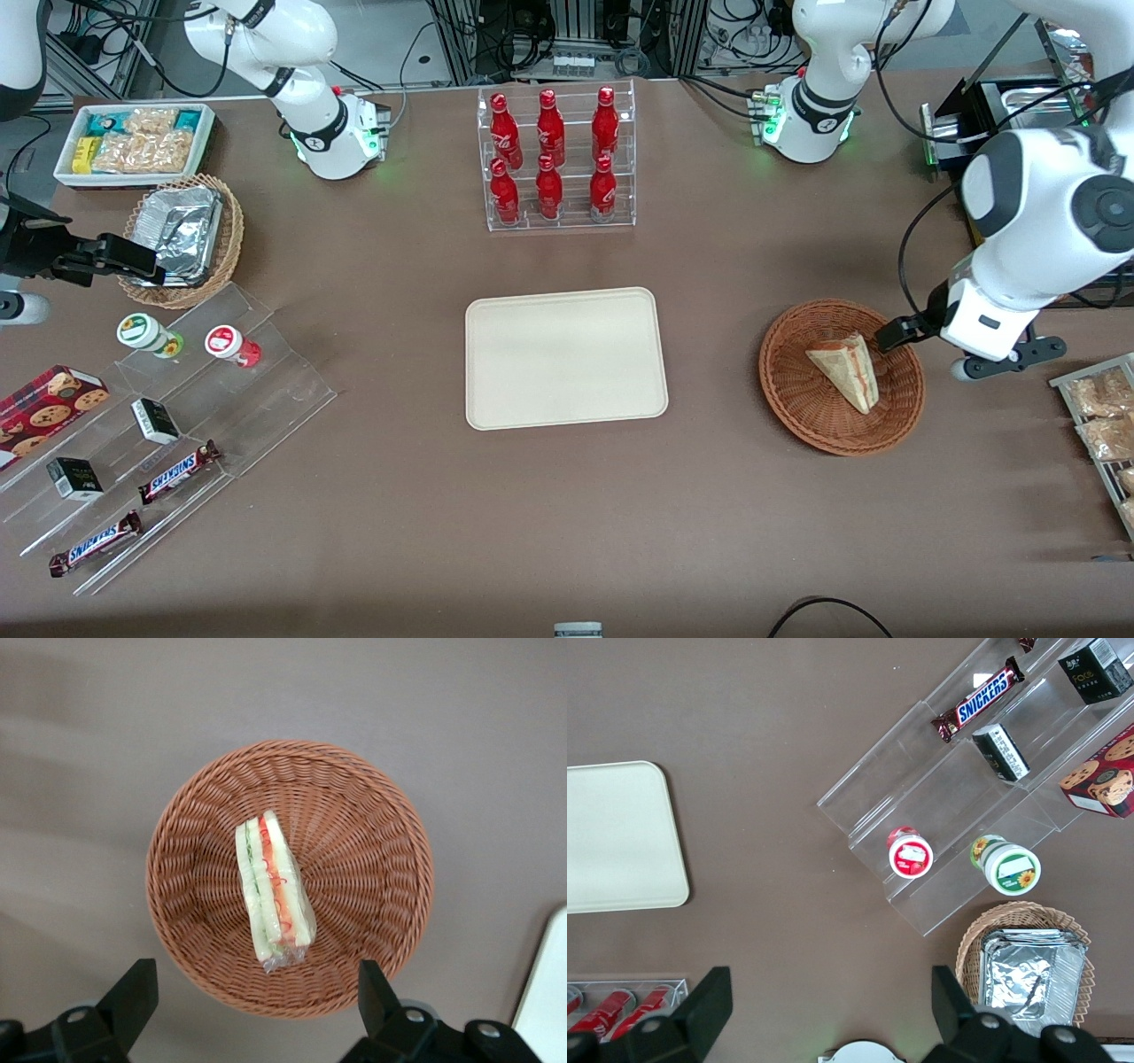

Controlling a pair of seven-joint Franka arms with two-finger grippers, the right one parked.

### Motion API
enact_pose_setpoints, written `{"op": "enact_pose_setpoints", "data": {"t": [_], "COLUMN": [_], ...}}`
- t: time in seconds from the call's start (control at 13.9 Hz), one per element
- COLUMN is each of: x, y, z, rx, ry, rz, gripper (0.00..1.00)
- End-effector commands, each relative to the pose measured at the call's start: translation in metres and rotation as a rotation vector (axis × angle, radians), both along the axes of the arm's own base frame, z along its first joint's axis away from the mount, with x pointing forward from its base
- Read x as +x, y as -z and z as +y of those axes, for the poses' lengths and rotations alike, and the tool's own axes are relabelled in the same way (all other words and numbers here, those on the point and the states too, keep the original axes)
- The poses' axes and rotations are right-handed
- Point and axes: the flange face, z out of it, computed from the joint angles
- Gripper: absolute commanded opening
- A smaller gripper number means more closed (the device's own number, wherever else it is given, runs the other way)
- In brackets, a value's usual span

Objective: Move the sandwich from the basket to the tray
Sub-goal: 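Lower the left gripper and close it on the sandwich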

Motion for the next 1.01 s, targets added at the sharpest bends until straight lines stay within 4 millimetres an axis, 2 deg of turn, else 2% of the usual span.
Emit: {"op": "enact_pose_setpoints", "data": {"t": [0.0, 0.36, 0.58, 0.94], "x": [-0.011, -0.020, -0.019, -0.024], "y": [0.035, 0.096, 0.121, 0.148], "z": [-0.001, -0.008, -0.009, -0.014], "rx": [0.009, 0.003, 0.001, -0.001], "ry": [-0.107, -0.180, -0.203, -0.218], "rz": [-0.010, -0.025, -0.012, -0.017], "gripper": [0.99, 0.99, 0.99, 0.99]}}
